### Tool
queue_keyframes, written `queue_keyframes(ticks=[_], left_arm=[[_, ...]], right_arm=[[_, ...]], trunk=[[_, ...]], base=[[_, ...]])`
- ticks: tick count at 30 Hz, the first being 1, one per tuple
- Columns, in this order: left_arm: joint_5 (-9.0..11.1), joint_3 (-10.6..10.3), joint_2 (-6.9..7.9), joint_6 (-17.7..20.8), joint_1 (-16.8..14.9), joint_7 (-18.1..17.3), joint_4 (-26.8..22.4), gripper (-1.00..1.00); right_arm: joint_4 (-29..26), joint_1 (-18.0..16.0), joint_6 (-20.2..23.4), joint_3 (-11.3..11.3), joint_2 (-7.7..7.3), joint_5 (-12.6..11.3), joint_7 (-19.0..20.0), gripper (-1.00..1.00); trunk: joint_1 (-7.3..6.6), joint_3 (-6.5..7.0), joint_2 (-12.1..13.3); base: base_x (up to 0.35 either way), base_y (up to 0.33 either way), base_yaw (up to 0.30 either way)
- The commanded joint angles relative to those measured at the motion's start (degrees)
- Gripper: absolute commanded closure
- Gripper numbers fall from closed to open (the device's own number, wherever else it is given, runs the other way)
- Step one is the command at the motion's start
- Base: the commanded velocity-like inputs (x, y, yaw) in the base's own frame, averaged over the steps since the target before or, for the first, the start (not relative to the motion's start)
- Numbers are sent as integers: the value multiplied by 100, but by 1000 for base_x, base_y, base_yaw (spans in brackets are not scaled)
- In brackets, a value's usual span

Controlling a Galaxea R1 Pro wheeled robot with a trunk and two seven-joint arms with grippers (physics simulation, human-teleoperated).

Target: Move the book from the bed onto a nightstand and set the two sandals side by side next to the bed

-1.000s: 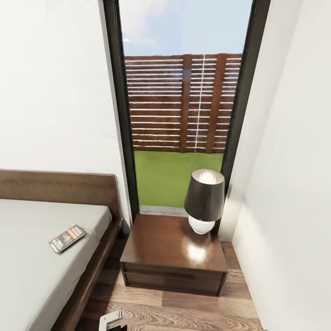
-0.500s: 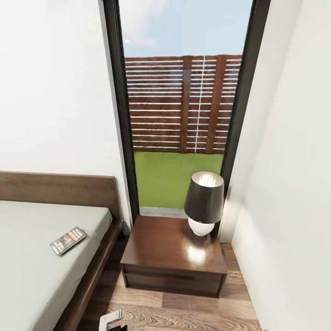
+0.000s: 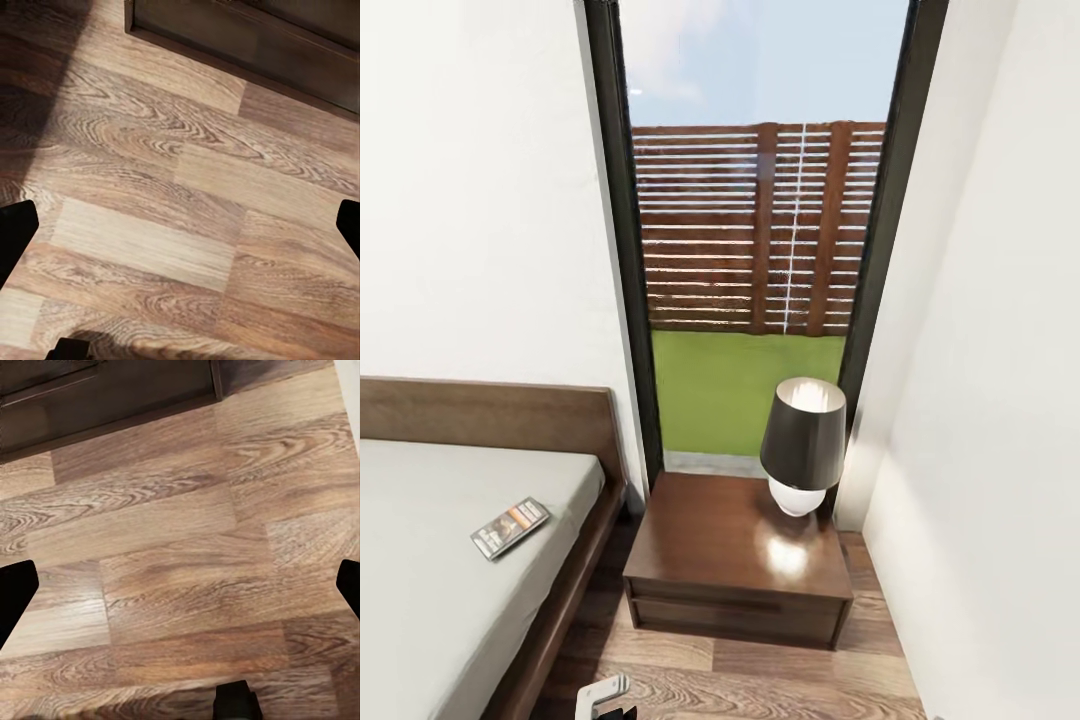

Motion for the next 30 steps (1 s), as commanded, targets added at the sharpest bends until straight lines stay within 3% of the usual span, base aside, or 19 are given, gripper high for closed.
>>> queue_keyframes(ticks=[1, 30], left_arm=[[58, -45, 0, -24, -6, -20, 11, -100], [56, -45, 0, -24, -6, -20, 11, -100]], right_arm=[[8, -7, -20, 48, -2, -57, 23, -100], [10, -5, -20, 48, -2, -58, 23, -100]], trunk=[[-23, 12, 38], [-659, 533, 1201]], base=[[0, 0, 0], [0, 0, 0]])
